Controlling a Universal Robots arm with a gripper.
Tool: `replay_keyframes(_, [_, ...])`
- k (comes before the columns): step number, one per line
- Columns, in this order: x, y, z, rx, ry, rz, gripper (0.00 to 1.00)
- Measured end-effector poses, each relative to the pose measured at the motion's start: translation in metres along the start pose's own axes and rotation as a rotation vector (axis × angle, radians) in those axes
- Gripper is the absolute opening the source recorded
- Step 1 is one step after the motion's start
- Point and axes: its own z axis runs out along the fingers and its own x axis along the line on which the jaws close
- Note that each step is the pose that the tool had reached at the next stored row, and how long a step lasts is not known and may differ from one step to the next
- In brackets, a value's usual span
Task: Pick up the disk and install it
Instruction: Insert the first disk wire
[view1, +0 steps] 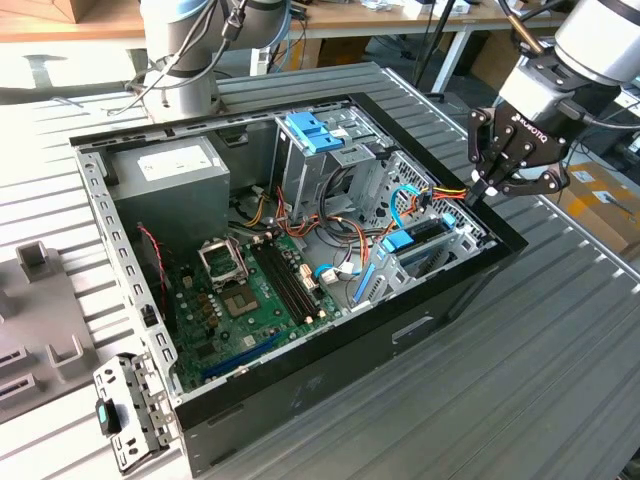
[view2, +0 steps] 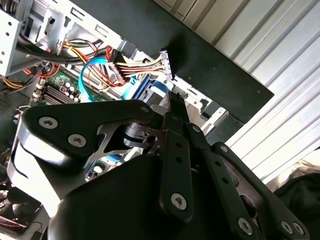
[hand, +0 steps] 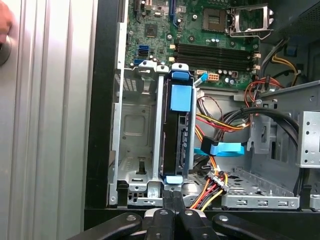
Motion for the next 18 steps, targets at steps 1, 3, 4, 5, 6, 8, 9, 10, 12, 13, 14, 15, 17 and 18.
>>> replay_keyframes(1, [0.0000, 0.0000, 0.0000, -0.0003, 0.0002, -0.004, 0.11])
replay_keyframes(3, [0.0000, 0.0000, 0.0000, -0.0009, 0.0003, -0.012, 0.11])
replay_keyframes(4, [0.0000, -0.0001, 0.0000, -0.0016, 0.0006, -0.021, 0.11])
replay_keyframes(5, [0.0000, -0.0001, 0.0000, -0.0022, 0.0007, -0.028, 0.11])
replay_keyframes(6, [0.0000, -0.0001, 0.0000, -0.0025, 0.0008, -0.032, 0.11])
replay_keyframes(8, [0.0000, -0.0001, 0.0000, -0.0033, 0.0011, -0.043, 0.11])
replay_keyframes(9, [0.0000, -0.0001, 0.0000, -0.0036, 0.0011, -0.046, 0.11])
replay_keyframes(10, [0.0000, -0.0001, 0.0000, -0.0038, 0.0012, -0.049, 0.11])
replay_keyframes(12, [0.0000, -0.0001, 0.0000, -0.0042, 0.0013, -0.053, 0.11])
replay_keyframes(13, [0.0000, -0.0001, 0.0000, -0.0045, 0.0013, -0.057, 0.11])
replay_keyframes(14, [0.0000, -0.0001, 0.0000, -0.0052, 0.0016, -0.066, 0.11])
replay_keyframes(15, [0.0000, -0.0001, 0.0000, -0.0058, 0.0017, -0.075, 0.11])
replay_keyframes(17, [0.0000, -0.0001, 0.0000, -0.0076, 0.0023, -0.097, 0.11])
replay_keyframes(18, [0.0000, -0.0001, 0.0000, -0.0083, 0.0024, -0.106, 0.11])
